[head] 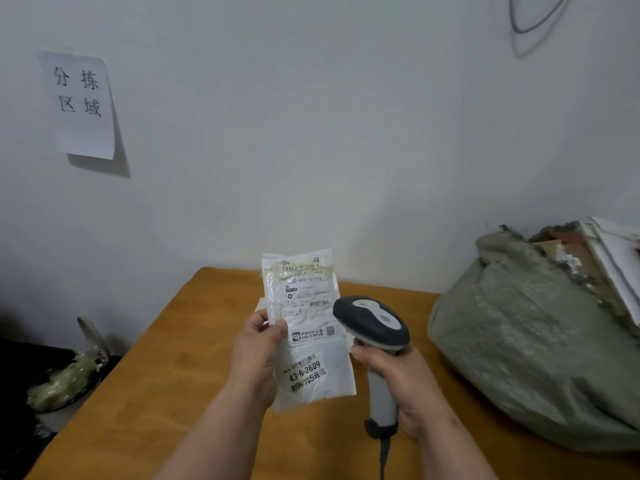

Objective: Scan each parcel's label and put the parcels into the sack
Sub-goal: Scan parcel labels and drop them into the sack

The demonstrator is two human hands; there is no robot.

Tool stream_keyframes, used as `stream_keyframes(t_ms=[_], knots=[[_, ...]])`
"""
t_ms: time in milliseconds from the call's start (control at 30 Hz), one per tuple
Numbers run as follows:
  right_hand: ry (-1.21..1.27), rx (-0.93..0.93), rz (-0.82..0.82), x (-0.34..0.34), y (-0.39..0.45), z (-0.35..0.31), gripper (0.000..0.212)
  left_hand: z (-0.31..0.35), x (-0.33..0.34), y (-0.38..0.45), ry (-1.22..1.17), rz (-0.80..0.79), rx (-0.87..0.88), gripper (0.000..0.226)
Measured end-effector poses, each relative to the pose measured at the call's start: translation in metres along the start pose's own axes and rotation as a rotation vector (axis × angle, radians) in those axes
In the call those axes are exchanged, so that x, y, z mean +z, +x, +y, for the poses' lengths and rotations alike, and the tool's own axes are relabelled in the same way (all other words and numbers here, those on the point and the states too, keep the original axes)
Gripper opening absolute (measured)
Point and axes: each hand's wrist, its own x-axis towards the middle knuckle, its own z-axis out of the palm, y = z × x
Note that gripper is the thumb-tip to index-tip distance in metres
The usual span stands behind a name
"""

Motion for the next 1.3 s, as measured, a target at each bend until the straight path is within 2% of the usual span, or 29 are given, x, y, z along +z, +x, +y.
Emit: stream_keyframes(t_ms=[167, 300, 467, 600, 833, 1033, 1200, 1300], knots=[[0.039, 0.011, 0.019, -0.038, -0.012, -0.001, 0.043, -0.012, 0.037, -0.015, -0.025, -0.114, -0.07, 0.018], [0.048, -0.064, 0.05, -0.079, -0.029, -0.004, 0.043, -0.032, 0.08, -0.036, 0.001, -0.222, -0.108, 0.019], [0.071, -0.092, 0.252, -0.167, -0.059, -0.011, 0.029, -0.076, 0.155, -0.075, 0.059, -0.363, -0.107, 0.022], [0.05, -0.123, 0.422, -0.246, -0.088, -0.02, 0.023, -0.116, 0.222, -0.111, 0.206, -0.471, -0.084, 0.024], [0.046, -0.22, 0.757, -0.348, -0.105, -0.039, 0.039, -0.157, 0.31, -0.14, 0.626, -0.524, 0.239, 0.03], [0.049, -0.373, 0.948, -0.398, -0.088, -0.06, 0.043, -0.158, 0.374, -0.117, 0.957, -0.591, 0.586, 0.05], [-0.062, -0.465, 0.993, -0.422, -0.062, -0.068, 0.049, -0.162, 0.415, -0.098, 1.15, -0.645, 0.803, 0.062], [-0.131, -0.453, 0.95, -0.435, -0.041, -0.066, 0.05, -0.17, 0.435, -0.09, 1.379, -0.712, 0.797, 0.071]])
